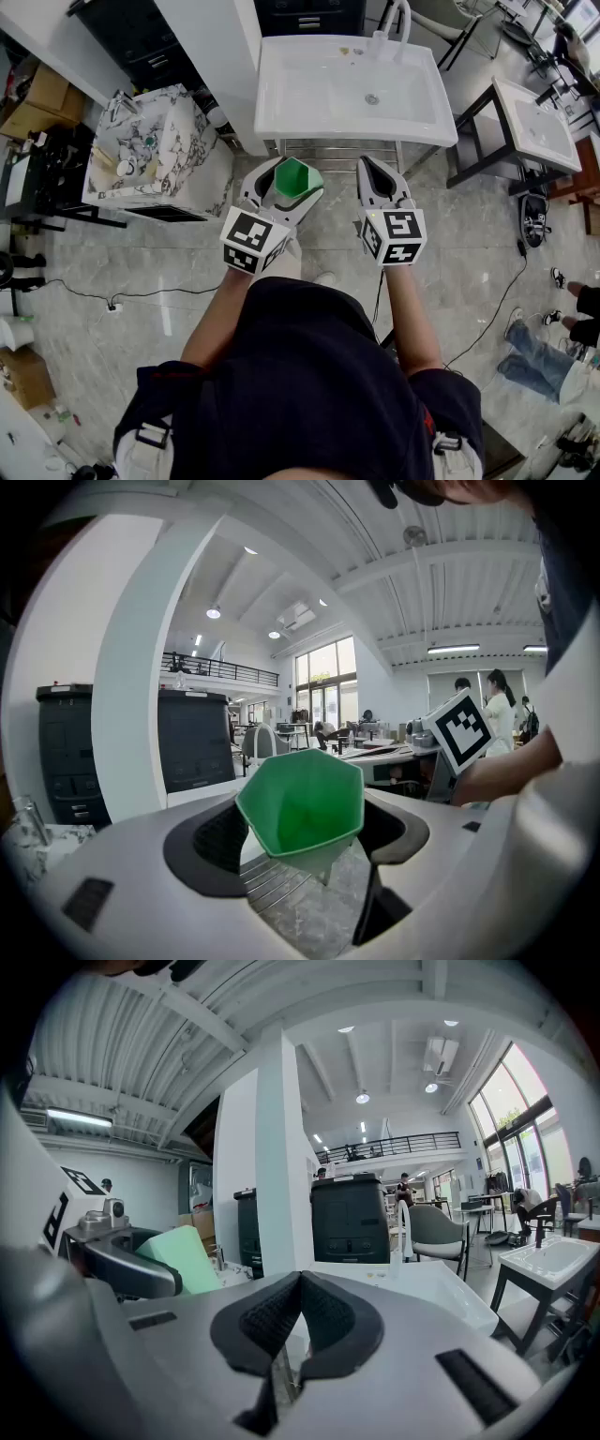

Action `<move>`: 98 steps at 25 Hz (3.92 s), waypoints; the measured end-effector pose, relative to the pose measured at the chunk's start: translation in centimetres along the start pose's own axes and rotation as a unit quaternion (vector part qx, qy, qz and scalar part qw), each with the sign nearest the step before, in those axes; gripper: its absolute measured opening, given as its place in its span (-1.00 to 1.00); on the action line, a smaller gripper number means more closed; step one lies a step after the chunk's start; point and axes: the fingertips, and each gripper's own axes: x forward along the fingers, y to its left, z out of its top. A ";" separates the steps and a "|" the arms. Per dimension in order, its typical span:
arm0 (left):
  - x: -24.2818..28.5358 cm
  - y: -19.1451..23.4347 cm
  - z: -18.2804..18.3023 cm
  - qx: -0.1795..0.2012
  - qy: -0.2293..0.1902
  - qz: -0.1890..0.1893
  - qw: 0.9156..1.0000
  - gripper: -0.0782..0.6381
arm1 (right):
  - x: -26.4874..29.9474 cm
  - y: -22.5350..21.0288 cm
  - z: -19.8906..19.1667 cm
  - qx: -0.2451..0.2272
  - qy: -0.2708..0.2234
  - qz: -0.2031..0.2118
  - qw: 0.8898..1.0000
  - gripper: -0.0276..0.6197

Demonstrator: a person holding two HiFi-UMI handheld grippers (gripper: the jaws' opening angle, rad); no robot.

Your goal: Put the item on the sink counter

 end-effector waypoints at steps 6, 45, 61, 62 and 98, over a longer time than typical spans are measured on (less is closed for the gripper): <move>-0.6 0.9 -0.2 -0.004 -0.003 0.005 1.000 0.21 | 0.6 1.4 -0.1 -0.001 0.001 0.012 1.000 -0.81; 8.8 13.6 -0.3 -0.056 0.011 -0.027 0.998 0.21 | 14.9 -2.9 -0.3 0.041 0.040 -0.007 0.998 -0.81; 14.0 20.6 1.6 -0.061 0.011 -0.080 0.995 0.21 | 22.9 -5.5 2.1 0.039 0.058 -0.053 0.996 -0.81; 14.2 21.0 1.6 -0.061 0.011 -0.084 0.995 0.21 | 23.3 -5.5 2.3 0.039 0.058 -0.056 0.996 -0.81; 19.9 24.5 1.9 -0.061 0.021 -0.095 0.993 0.21 | 29.4 -9.5 3.4 0.045 0.049 -0.052 0.996 -0.81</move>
